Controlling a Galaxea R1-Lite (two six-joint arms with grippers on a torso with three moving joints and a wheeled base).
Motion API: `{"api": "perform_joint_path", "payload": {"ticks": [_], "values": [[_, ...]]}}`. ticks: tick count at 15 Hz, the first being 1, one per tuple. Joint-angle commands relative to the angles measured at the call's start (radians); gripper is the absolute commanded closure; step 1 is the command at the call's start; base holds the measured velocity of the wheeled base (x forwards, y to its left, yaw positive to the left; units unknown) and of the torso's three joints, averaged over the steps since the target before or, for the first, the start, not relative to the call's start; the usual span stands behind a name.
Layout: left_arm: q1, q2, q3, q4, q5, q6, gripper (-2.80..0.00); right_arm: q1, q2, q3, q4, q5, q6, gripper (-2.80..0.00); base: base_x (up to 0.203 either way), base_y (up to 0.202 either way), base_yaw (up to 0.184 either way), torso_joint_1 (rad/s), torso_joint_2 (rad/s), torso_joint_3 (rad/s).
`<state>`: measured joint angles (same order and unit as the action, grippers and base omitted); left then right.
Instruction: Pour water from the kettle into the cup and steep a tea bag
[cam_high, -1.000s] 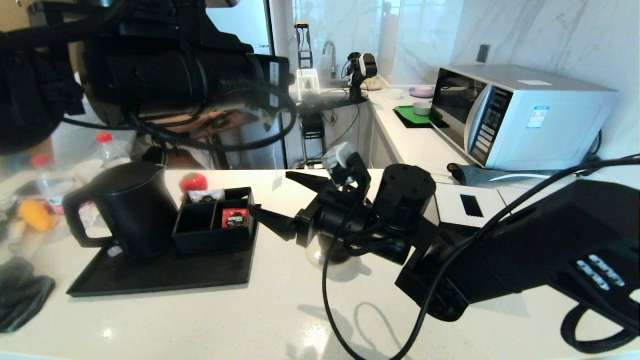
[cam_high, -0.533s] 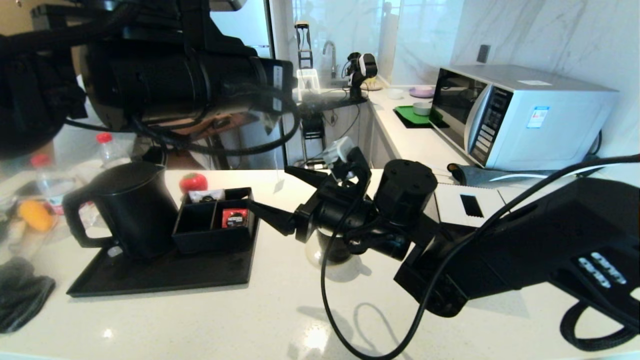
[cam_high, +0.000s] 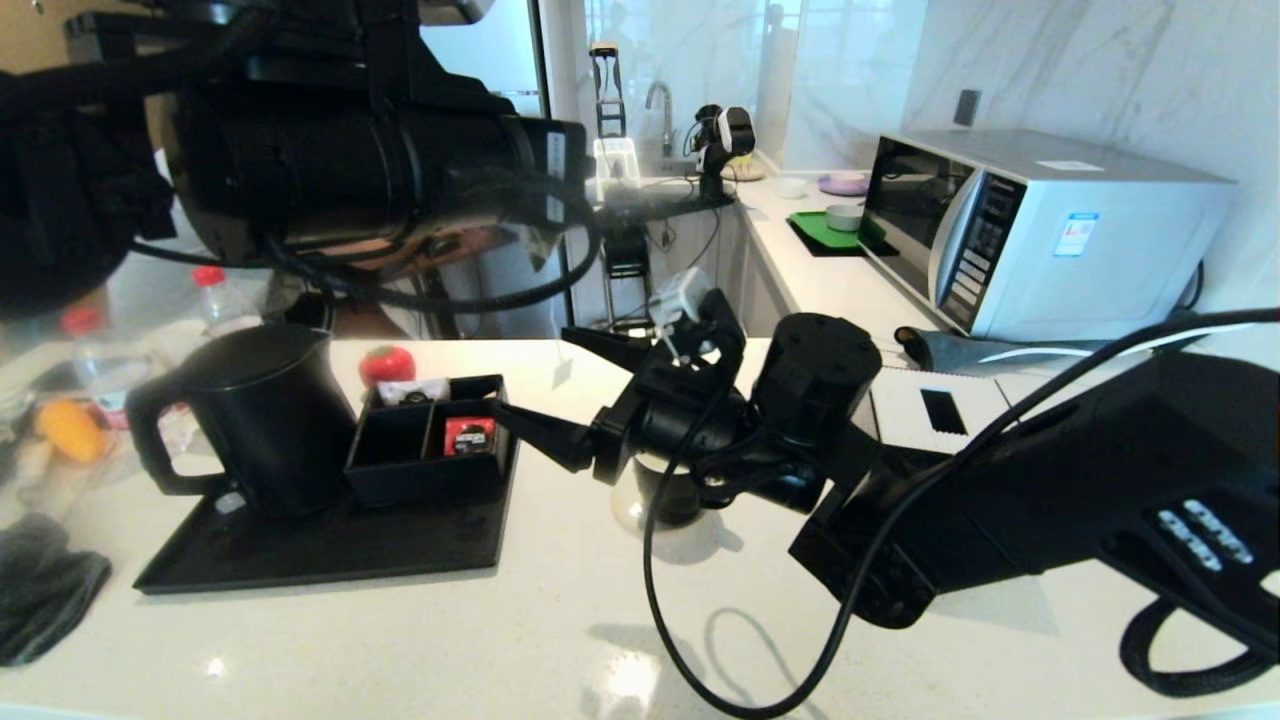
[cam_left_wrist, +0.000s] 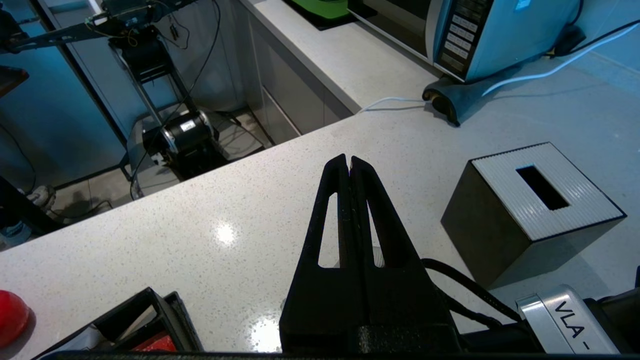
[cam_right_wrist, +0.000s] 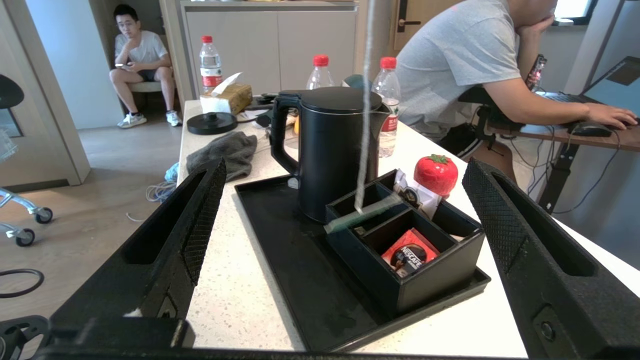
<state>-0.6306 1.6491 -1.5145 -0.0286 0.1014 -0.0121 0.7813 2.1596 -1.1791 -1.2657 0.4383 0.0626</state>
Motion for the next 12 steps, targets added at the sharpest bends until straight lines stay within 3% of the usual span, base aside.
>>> {"api": "perform_joint_path", "payload": {"ticks": [1, 11, 12], "values": [[0.000, 0.003, -0.001, -0.001, 0.001, 0.000, 0.00, -0.002, -0.004, 0.001, -0.003, 0.004, 0.000, -2.80, 0.000, 0.000, 0.000, 0.000, 0.00, 0.000], [-0.001, 0.001, -0.001, -0.001, 0.001, 0.000, 0.00, -0.002, -0.003, 0.006, -0.009, 0.002, -0.004, -2.80, 0.000, 0.000, 0.000, 0.000, 0.00, 0.000], [-0.001, 0.001, -0.001, -0.001, 0.001, 0.000, 0.00, -0.002, -0.003, 0.006, -0.011, 0.003, -0.006, 0.00, 0.000, 0.000, 0.000, 0.000, 0.00, 0.000]]}}
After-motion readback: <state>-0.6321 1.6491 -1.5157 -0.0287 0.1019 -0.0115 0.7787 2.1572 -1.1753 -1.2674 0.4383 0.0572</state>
